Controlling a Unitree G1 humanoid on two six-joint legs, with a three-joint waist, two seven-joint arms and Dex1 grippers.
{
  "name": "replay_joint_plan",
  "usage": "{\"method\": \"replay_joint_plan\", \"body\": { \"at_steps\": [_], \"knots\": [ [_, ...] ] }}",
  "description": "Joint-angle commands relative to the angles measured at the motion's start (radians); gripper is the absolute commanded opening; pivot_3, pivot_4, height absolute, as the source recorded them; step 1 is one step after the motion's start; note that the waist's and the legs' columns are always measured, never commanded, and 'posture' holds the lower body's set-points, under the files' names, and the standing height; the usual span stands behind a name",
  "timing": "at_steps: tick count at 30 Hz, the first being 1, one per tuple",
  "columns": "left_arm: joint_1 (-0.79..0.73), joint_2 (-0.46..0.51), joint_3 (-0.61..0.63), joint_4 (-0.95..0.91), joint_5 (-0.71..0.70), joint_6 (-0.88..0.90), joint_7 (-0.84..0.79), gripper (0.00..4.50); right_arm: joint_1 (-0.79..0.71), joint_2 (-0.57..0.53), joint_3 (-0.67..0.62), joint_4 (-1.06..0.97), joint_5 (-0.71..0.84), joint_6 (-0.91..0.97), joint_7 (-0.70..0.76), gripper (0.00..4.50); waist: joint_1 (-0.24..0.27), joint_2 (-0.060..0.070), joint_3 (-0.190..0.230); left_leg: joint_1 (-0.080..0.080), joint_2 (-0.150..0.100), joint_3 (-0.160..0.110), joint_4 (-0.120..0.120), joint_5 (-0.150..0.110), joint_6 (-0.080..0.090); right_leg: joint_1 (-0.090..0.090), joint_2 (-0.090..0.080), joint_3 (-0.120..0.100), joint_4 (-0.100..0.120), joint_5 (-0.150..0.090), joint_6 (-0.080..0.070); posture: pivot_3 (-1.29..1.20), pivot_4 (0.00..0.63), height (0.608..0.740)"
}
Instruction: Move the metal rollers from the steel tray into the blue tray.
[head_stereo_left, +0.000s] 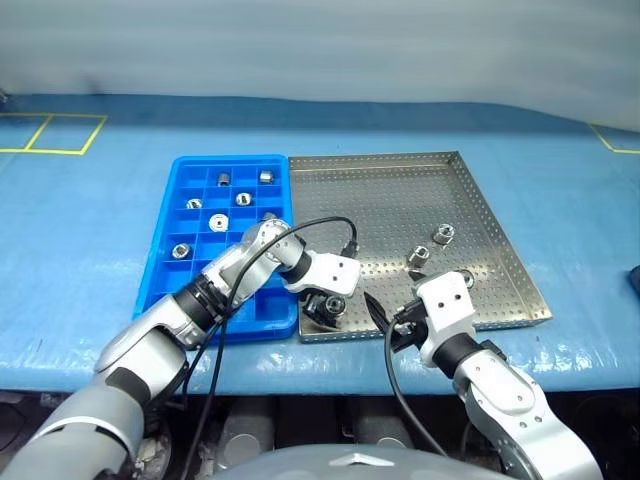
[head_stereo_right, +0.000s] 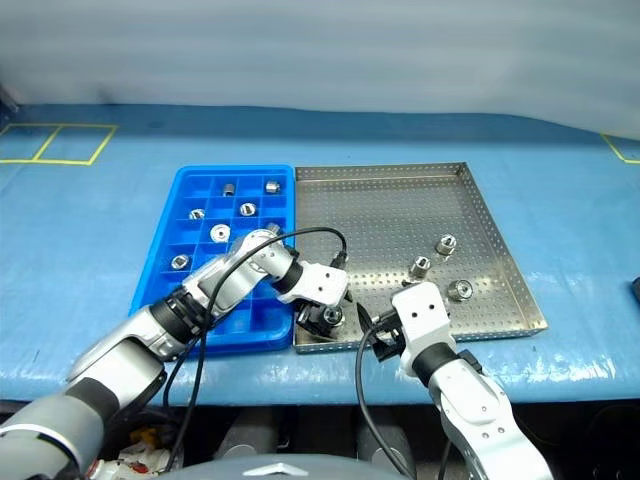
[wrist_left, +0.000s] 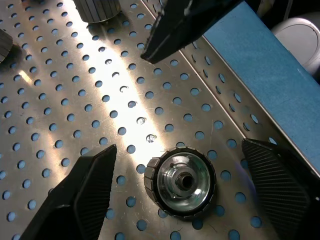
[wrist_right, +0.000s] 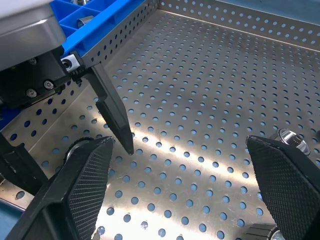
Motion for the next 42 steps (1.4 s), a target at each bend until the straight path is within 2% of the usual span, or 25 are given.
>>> {"method": "replay_joint_plan", "body": {
  "at_steps": [1,3,4,10,14,17,23,31,37,42],
  "knots": [
    [-0.012,-0.001,-0.012,0.02,0.048,-0.032,-0.005,2.59,-0.009,0.007,-0.008,-0.012,-0.004,-0.029,-0.002,4.5,-0.004,0.0,0.0,0.0,0.0,0.0,0.0,0.0,0.0,0.0,0.0,0.0,0.0,0.0,0.0,0.0,0.15,0.74],
    [-0.01,-0.007,-0.01,0.01,0.051,-0.031,-0.015,1.88,-0.01,0.008,-0.007,-0.01,-0.005,-0.031,0.001,4.5,-0.008,0.0,0.0,0.0,0.0,0.0,0.0,0.0,0.0,0.0,0.0,0.0,0.0,0.0,0.0,0.0,0.15,0.74],
    [-0.009,-0.009,-0.009,0.006,0.052,-0.031,-0.019,1.69,-0.011,0.008,-0.006,-0.009,-0.005,-0.033,0.002,4.5,-0.009,0.0,0.0,0.0,0.0,0.0,0.0,0.0,0.0,0.0,0.0,0.0,0.0,0.0,0.0,0.0,0.15,0.74],
    [-0.01,-0.033,0.039,-0.025,0.017,-0.003,-0.01,1.7,-0.019,0.007,-0.005,-0.002,-0.005,-0.035,0.007,4.5,-0.01,0.0,0.0,0.0,0.0,0.0,0.0,0.0,0.0,0.0,0.0,0.0,0.0,0.0,0.0,0.02,0.15,0.74],
    [-0.014,-0.103,0.182,-0.076,-0.088,0.127,0.074,1.7,-0.025,0.004,-0.012,-0.005,-0.002,-0.031,0.012,4.5,-0.005,0.0,0.0,-0.001,0.0,-0.001,0.001,0.0,0.0,0.0,0.0,0.0,0.0,0.0,0.0,0.02,0.15,0.74],
    [0.007,-0.161,0.339,-0.136,-0.163,0.24,0.213,1.7,-0.037,-0.002,-0.011,-0.005,0.001,-0.025,0.022,4.5,-0.006,0.0,0.0,-0.001,0.0,-0.001,0.001,0.0,0.0,0.0,-0.001,0.0,0.0,0.0,0.001,0.04,0.15,0.74],
    [0.15,-0.201,0.566,-0.377,-0.228,0.398,0.488,1.7,-0.11,-0.016,0.018,0.025,0.013,-0.009,0.056,4.5,-0.011,0.0,0.0,0.001,0.0,0.0,0.0,0.0,0.001,0.001,0.0,0.001,0.0,0.001,0.001,0.1,0.15,0.74],
    [0.426,-0.129,0.688,-0.707,-0.232,0.487,0.695,1.7,-0.295,-0.03,0.093,0.124,0.03,-0.014,0.14,4.5,0.022,0.0,0.0,0.002,0.0,0.0,0.0,0.0,0.0,0.002,0.0,0.001,0.001,0.001,0.001,0.21,0.15,0.74],
    [0.564,-0.081,0.741,-0.847,-0.207,0.578,0.83,1.7,-0.382,-0.046,0.128,0.187,0.044,-0.035,0.21,4.5,0.07,-0.001,0.0,0.002,0.0,-0.001,0.0,0.0,0.0,0.002,-0.001,0.0,0.0,0.001,0.001,0.28,0.15,0.74],
    [0.669,-0.055,0.729,-0.9,-0.189,0.617,0.897,1.7,-0.413,-0.047,0.166,0.231,0.048,-0.06,0.251,4.5,0.098,-0.001,0.0,0.001,0.0,-0.002,0.0,0.0,0.0,0.002,-0.001,-0.001,-0.001,0.001,0.001,0.35,0.15,0.74]
  ]
}}
